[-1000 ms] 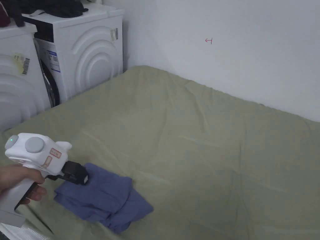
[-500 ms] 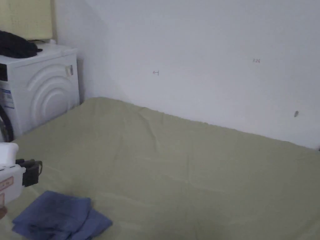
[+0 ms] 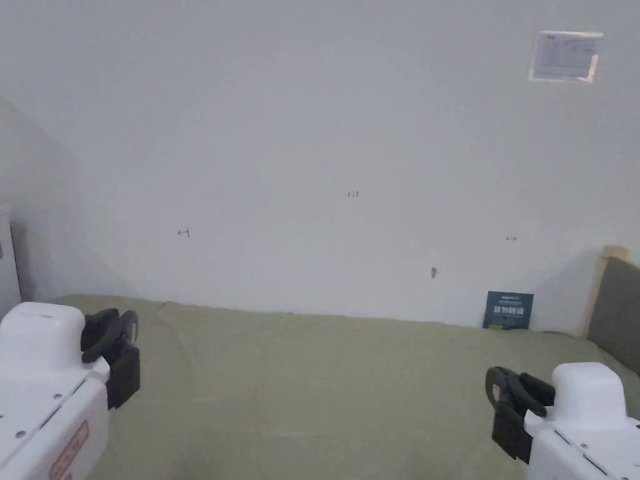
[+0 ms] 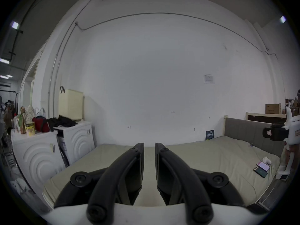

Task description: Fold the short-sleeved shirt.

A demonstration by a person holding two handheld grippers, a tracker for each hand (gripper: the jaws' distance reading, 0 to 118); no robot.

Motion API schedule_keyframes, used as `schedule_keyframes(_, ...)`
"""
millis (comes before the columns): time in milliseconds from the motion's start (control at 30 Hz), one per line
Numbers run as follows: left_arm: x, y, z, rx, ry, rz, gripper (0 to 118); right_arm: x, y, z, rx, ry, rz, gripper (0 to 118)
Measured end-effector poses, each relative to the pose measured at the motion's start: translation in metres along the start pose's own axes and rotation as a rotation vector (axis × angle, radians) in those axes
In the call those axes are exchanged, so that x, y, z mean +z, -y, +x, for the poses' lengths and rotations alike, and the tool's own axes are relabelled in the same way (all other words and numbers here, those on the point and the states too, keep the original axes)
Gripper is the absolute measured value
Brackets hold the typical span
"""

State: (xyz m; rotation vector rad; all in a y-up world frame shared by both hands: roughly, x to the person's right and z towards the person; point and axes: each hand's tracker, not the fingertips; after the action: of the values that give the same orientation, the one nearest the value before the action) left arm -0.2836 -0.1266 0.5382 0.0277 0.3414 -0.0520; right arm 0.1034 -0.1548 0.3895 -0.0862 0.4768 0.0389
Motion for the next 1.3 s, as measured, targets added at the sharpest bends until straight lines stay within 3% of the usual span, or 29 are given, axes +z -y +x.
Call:
schedule_keyframes(100, 0.004, -0.008, 0.022, -0.024, 0.011, 0.034, 15, 0.000, 0.000, 0.004, -0.024, 0.004, 0.027, 3)
schedule_keyframes(533, -0.008, 0.018, 0.059, -0.024, 0.030, 0.034, 15, -0.004, 0.013, 0.000, 0.016, 0.054, 0.050, 10)
schedule_keyframes(633, -0.013, 0.024, 0.064, -0.018, 0.048, 0.016, 15, -0.007, 0.018, -0.004, 0.044, 0.067, 0.047, 33)
schedule_keyframes(733, -0.016, 0.027, 0.071, -0.028, 0.064, 0.008, 37, -0.012, 0.020, -0.005, 0.049, 0.068, 0.028, 53)
schedule_keyframes(800, -0.017, 0.030, 0.074, -0.045, 0.065, 0.013, 60, -0.014, 0.021, -0.006, 0.048, 0.063, 0.022, 60)
schedule_keyframes(900, -0.018, 0.030, 0.076, -0.052, 0.075, 0.007, 77, -0.016, 0.022, -0.009, 0.054, 0.070, 0.020, 74)
schedule_keyframes(933, -0.019, 0.031, 0.077, -0.050, 0.075, 0.007, 81, -0.016, 0.022, -0.010, 0.057, 0.077, 0.021, 83)
schedule_keyframes(1000, -0.019, 0.032, 0.077, -0.044, 0.073, 0.009, 101, -0.017, 0.021, -0.010, 0.052, 0.089, 0.019, 107)
schedule_keyframes(1067, -0.018, 0.034, 0.077, -0.040, 0.080, 0.010, 118, -0.016, 0.020, -0.010, 0.027, 0.089, 0.017, 118)
schedule_keyframes(1200, -0.016, 0.037, 0.074, -0.027, 0.042, 0.028, 118, -0.010, 0.016, -0.008, -0.002, 0.062, 0.040, 118)
schedule_keyframes(1300, -0.016, 0.037, 0.071, -0.023, 0.046, 0.020, 118, -0.009, 0.008, -0.007, -0.022, -0.014, 0.029, 118)
